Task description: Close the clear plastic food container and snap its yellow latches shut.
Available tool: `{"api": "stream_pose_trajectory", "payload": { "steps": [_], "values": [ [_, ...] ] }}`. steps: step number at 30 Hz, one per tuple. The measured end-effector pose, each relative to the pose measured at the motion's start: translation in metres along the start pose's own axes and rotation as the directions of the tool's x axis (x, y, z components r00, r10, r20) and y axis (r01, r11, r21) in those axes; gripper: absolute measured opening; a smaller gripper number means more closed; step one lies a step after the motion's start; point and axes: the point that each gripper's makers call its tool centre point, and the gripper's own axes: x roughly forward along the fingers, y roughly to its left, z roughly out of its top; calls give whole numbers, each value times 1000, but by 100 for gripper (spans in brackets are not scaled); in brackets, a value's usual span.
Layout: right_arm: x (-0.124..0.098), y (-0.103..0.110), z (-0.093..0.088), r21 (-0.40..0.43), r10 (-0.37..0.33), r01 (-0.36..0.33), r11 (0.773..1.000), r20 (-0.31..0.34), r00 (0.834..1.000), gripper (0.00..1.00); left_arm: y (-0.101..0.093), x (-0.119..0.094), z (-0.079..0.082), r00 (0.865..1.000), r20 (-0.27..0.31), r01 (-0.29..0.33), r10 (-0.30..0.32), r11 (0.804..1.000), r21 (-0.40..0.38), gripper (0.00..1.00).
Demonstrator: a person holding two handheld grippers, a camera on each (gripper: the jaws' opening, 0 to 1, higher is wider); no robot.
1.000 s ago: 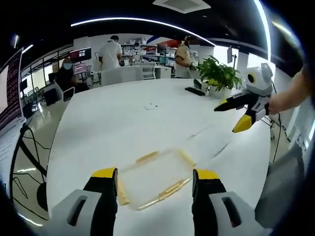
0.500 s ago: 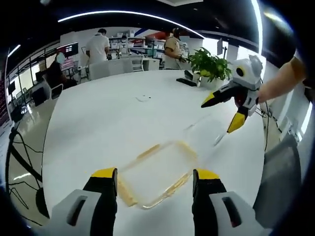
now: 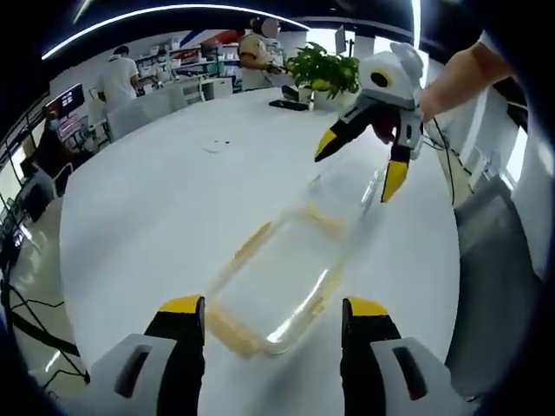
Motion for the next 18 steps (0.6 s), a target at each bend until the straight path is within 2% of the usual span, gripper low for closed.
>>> {"api": "stream_pose_trajectory", "payload": {
  "steps": [7,10,12,16,18],
  "values": [
    [10,-2,-8,-18,28,-29,999,-32,999,64,7,7,-12,996,-73,60,-53,993,97,60],
    [14,-2,-12,-21,41,-42,999,-44,998,63,7,9,-19,987,-121,128,-107,975,182,60],
    [17,-2,-15,-28,47,-48,998,-56,997,63,10,9,-27,978,-173,152,-114,963,225,61],
    [22,-1,-15,-30,60,-62,998,-65,996,64,16,12,-34,969,-216,182,-122,942,283,61],
    [24,0,-16,-35,65,-68,997,-72,995,64,16,13,-33,966,-219,203,-138,929,310,61]
  ]
}}
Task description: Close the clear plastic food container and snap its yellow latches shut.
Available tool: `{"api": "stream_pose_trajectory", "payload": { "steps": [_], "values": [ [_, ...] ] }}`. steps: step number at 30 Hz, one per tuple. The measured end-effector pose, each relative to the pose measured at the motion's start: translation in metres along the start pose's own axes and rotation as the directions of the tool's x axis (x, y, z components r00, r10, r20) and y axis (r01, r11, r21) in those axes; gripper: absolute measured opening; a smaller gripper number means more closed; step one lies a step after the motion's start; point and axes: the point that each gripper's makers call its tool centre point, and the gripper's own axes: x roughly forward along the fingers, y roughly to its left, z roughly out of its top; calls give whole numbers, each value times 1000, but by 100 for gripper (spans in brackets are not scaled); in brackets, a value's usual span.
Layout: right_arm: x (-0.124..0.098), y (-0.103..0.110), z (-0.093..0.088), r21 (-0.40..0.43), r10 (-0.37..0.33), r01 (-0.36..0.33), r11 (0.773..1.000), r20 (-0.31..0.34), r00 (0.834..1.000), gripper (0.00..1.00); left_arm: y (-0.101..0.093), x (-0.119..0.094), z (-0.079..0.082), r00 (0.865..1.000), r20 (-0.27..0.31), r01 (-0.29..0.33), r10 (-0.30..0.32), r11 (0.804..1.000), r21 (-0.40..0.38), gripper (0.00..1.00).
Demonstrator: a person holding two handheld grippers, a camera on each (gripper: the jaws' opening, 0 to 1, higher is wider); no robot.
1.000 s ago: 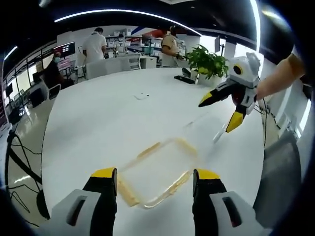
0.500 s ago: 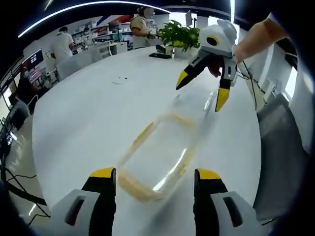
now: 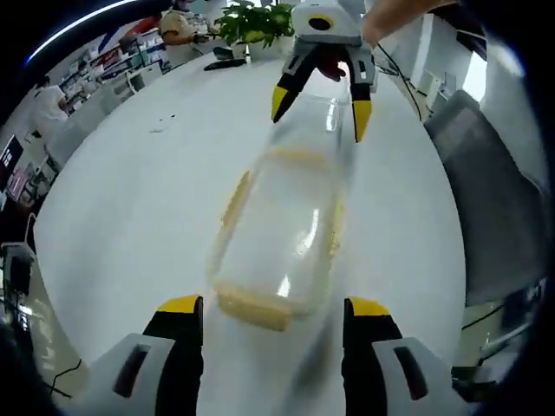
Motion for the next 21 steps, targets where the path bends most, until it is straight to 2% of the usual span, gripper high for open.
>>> {"api": "stream_pose_trajectory", "payload": {
  "steps": [6,7,9,10,13,14,21],
  "values": [
    [8,1,-1,-23,26,-27,999,-23,999,65,9,5,-7,999,-25,22,-20,998,66,60],
    [11,1,-1,-32,28,-29,999,-30,999,65,9,8,-9,999,-19,35,-33,993,110,60],
    [13,0,-2,-39,31,-33,999,-38,999,65,9,10,-17,997,-63,46,-35,984,170,58],
    [14,0,-3,-41,35,-36,998,-40,999,65,9,11,-18,997,-67,45,-33,982,181,58],
    [20,-1,-6,-52,42,-45,998,-55,998,64,6,15,-21,996,-76,58,-45,980,189,57],
    [20,-1,-7,-60,43,-46,997,-59,997,64,6,16,-21,996,-75,55,-40,977,208,57],
    [26,-2,-13,-110,53,-63,992,-92,994,63,6,18,-15,997,-61,59,-46,974,217,57]
  ]
}}
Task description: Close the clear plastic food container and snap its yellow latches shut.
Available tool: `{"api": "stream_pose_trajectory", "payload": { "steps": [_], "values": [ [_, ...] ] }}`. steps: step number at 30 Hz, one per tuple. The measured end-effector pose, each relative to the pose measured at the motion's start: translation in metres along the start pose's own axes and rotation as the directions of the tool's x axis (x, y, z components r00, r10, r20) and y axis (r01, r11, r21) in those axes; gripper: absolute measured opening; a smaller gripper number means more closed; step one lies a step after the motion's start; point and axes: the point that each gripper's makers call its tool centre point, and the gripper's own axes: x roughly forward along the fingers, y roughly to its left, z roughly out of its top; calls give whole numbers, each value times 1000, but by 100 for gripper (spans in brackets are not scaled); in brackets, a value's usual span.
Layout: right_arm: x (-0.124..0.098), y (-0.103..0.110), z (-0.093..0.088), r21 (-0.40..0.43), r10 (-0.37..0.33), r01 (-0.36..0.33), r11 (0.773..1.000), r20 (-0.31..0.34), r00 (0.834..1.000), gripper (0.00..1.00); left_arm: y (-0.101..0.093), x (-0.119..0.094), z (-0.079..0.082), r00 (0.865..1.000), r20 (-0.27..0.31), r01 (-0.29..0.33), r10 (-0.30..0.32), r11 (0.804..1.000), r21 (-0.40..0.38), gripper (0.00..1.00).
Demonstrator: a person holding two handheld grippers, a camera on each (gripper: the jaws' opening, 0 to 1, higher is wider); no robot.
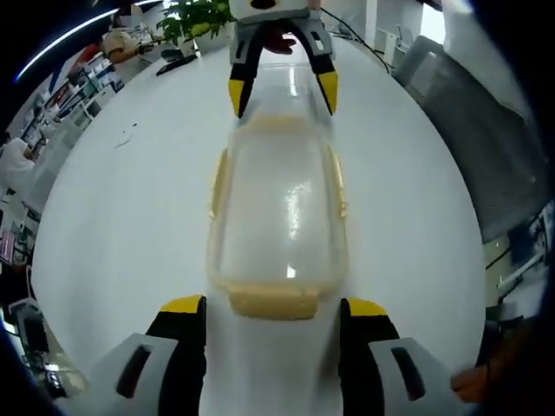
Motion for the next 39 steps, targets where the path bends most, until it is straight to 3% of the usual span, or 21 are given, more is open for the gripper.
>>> {"api": "stream_pose_trajectory", "payload": {
  "steps": [12,21,27,31,39],
  "values": [
    [11,4,1,-82,11,-14,997,-35,999,61,-4,3,2,1000,-13,15,-14,998,54,57],
    [15,1,-3,-84,-5,0,997,-60,998,57,-6,5,7,999,-3,37,-37,998,58,52],
    [16,3,-3,-91,-11,5,996,-65,998,56,-3,6,7,999,5,43,-43,998,37,52],
    [18,-1,-5,-163,-42,26,986,-93,995,54,-3,7,7,999,5,52,-52,998,20,51],
    [17,-1,-3,-145,-35,22,989,-88,995,53,-4,7,3,997,-3,72,-72,997,-24,47]
  ]
}}
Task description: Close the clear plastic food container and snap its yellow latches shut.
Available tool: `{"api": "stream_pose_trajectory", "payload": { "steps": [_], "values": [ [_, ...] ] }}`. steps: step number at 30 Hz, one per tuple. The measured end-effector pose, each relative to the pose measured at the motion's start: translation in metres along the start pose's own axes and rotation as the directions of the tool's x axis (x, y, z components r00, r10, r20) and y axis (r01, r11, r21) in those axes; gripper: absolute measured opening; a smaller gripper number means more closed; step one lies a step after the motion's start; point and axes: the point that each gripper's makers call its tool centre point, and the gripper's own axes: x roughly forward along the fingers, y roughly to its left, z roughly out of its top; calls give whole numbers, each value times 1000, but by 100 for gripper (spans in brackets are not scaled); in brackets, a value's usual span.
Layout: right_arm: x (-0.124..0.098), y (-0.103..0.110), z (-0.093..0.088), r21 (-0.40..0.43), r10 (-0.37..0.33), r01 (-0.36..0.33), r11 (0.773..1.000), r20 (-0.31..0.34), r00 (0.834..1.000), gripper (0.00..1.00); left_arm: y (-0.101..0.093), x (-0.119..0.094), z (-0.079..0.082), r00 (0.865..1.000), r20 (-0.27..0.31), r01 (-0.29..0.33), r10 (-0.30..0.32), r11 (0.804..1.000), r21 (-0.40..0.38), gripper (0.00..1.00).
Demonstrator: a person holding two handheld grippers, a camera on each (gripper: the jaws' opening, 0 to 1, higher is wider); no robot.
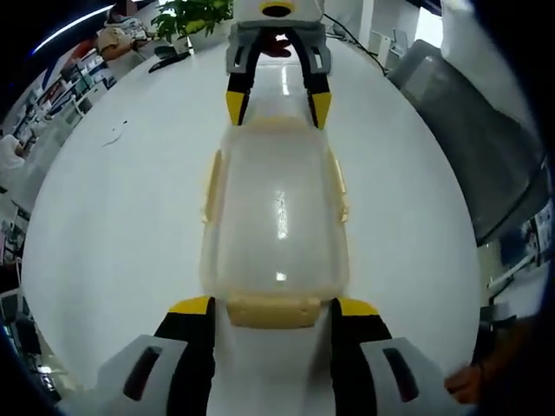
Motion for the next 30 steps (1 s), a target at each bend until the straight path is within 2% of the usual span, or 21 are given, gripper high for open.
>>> {"api": "stream_pose_trajectory", "payload": {
  "steps": [2,8,14,22,25,30],
  "values": [
    [0,1,0,1,0,0,1000,-1,1000,53,-3,1,-2,1000,-4,20,-20,999,-29,44],
    [-3,3,-2,-1,2,-2,1000,-10,1000,50,-1,1,-3,1000,-2,13,-13,1000,-15,42],
    [-5,3,-6,-15,11,-12,1000,-19,1000,46,3,3,-3,1000,-15,21,-21,1000,-4,34],
    [-3,0,-8,-24,18,-18,1000,-31,999,43,6,5,-5,1000,-18,25,-25,1000,1,34],
    [-4,0,-9,-29,18,-19,999,-38,999,38,5,6,-3,999,-20,29,-29,1000,10,34],
    [-3,-1,-9,-28,17,-18,999,-43,999,38,4,5,-2,999,-26,28,-28,1000,9,34]
  ]
}}
